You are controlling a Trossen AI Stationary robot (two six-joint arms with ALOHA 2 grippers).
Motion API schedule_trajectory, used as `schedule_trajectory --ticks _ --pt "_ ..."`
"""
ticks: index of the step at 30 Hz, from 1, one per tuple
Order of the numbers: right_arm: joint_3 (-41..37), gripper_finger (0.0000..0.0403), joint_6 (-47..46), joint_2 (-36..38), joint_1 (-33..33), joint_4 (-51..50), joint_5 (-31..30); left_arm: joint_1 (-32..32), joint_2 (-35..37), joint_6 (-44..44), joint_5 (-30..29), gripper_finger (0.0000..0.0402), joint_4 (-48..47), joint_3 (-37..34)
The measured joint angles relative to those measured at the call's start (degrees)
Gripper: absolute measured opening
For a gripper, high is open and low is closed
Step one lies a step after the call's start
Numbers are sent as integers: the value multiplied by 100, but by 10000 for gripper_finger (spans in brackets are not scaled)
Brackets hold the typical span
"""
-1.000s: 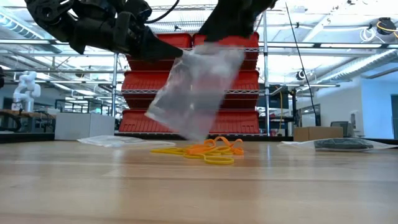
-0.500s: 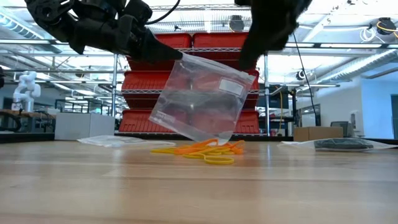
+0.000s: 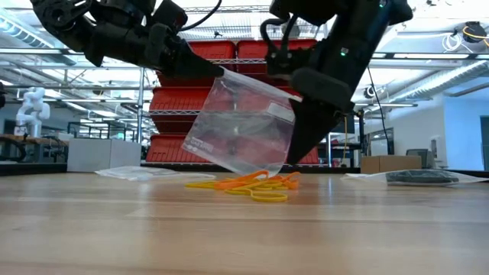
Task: Sort rubber bands
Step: Put the center orange rubber band into the transparent zip bag
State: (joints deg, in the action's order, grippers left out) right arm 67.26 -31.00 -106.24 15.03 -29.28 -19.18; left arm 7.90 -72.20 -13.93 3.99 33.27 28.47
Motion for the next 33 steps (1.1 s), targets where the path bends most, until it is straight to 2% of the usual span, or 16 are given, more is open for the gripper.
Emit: schedule_trajectory --ticks 9,12,18,21,24,29,33 --pt "0 122 13 -18 -116 -60 145 0 0 0 2 0 -2 0" --pt "0 123 15 -52 -138 -67 305 0 0 -1 1 0 -4 0" --pt "2 152 55 -208 -176 -90 361 0 0 0 2 0 -6 0" --pt "0 151 85 -258 -189 -98 377 0 2 0 2 0 -6 0" --pt "0 118 154 -251 -188 -90 299 0 1 0 3 0 -6 0" --pt "0 15 248 -251 -187 -102 304 0 2 -2 4 0 -6 0" --pt "2 11 246 -89 -148 -232 304 0 2 -2 4 0 -27 0"
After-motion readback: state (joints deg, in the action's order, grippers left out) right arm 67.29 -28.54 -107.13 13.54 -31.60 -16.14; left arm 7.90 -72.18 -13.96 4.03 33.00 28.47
